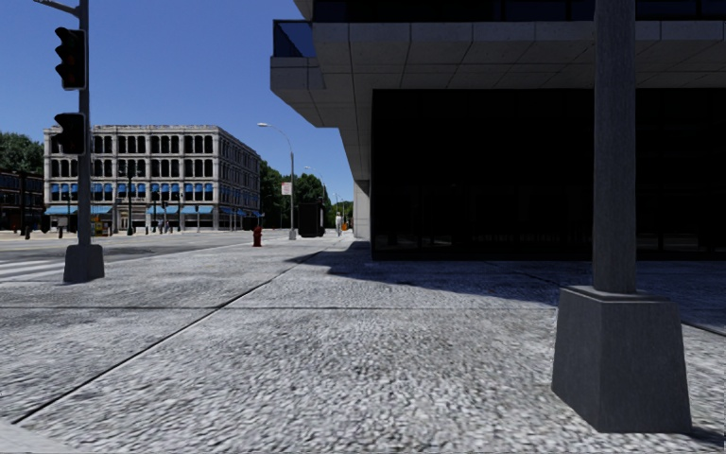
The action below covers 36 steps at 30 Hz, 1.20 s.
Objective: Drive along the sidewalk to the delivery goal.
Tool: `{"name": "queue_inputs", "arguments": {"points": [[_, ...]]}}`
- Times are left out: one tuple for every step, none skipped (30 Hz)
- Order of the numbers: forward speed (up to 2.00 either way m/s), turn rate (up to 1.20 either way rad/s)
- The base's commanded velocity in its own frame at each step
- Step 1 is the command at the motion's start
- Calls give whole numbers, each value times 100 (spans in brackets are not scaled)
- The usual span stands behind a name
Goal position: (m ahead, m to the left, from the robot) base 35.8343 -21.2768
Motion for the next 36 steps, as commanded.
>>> {"name": "queue_inputs", "arguments": {"points": [[154, 0], [154, 0], [154, 0], [154, 0], [154, 0], [154, 0], [154, 0], [154, 0], [154, 0], [154, 0], [154, 0], [154, 0], [154, 0], [154, 0], [154, 0], [154, 0], [155, 0], [155, 0], [155, 0], [155, 0], [155, 0], [155, 0], [155, 0], [156, 0], [157, 0], [158, 0], [158, 0], [160, 0], [161, 0], [161, 0], [161, 0], [161, 0], [161, 0], [161, 0], [161, 0], [161, 0]]}}
